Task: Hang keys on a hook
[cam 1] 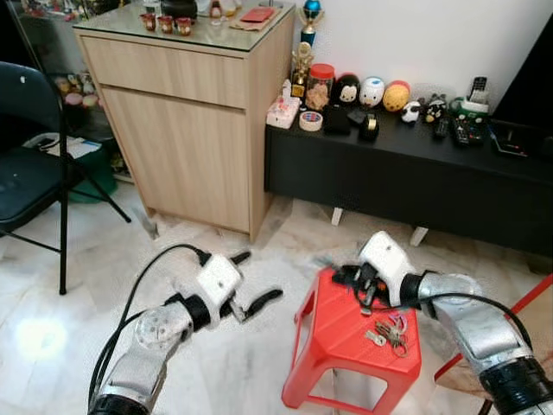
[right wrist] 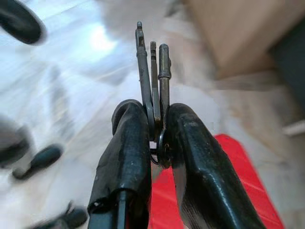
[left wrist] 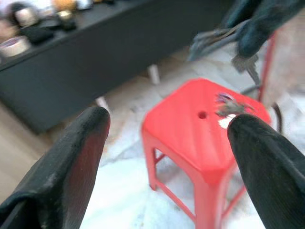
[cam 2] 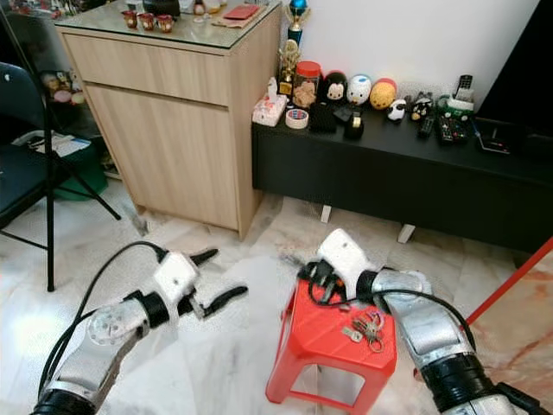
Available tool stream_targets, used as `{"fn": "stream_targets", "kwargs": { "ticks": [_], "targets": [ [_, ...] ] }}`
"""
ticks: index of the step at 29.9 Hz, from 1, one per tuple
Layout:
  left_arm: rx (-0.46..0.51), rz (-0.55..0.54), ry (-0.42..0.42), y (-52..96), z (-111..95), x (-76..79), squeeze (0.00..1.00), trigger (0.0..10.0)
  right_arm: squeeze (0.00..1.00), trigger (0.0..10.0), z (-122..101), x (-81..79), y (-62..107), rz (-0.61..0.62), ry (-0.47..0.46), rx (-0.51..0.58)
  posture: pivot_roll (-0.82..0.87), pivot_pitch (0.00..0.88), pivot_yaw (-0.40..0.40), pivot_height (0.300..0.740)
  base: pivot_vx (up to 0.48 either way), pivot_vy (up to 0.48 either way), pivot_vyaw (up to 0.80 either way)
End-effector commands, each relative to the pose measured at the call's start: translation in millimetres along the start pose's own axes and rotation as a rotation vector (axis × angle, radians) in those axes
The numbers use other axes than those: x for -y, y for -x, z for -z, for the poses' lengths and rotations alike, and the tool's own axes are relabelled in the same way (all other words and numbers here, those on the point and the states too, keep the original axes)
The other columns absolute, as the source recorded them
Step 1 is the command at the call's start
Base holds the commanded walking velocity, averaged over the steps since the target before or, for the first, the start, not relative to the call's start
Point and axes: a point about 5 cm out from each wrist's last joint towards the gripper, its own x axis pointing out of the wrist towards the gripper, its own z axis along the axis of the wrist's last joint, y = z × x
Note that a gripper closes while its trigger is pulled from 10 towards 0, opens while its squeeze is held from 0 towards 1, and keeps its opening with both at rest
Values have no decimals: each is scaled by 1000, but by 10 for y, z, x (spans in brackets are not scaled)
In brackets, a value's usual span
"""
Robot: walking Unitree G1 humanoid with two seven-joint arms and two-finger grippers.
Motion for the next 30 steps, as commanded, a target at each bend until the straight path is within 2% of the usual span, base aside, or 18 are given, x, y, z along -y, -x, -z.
{"fn": "stream_targets", "kwargs": {
  "ticks": [1,3,5,10,14,30],
  "targets": [
    [17,58,-26,-8,-56,72,0,10000,0,10000,-48,-30,31,-41,59,-3,16,10,-95,740,0,0,0],
    [19,80,-20,-9,-66,101,0,10000,0,10000,-55,-50,28,-60,65,0,16,10,-95,740,0,0,0],
    [14,147,-4,-18,-93,162,0,10000,0,10000,-141,-114,6,-118,74,40,25,8,-95,740,0,0,0],
    [2,198,-13,-33,-119,195,0,10000,0,10000,-205,-158,-39,-154,98,56,26,0,-91,740,0,0,0],
    [-2,199,-23,-30,-124,191,0,10000,0,10000,-196,-162,-46,-159,106,50,28,0,-90,740,0,0,0],
    [21,188,24,-39,-189,146,0,9922,0,10000,-161,-208,-85,-163,124,33,24,0,-85,740,0,0,0]
  ]
}}
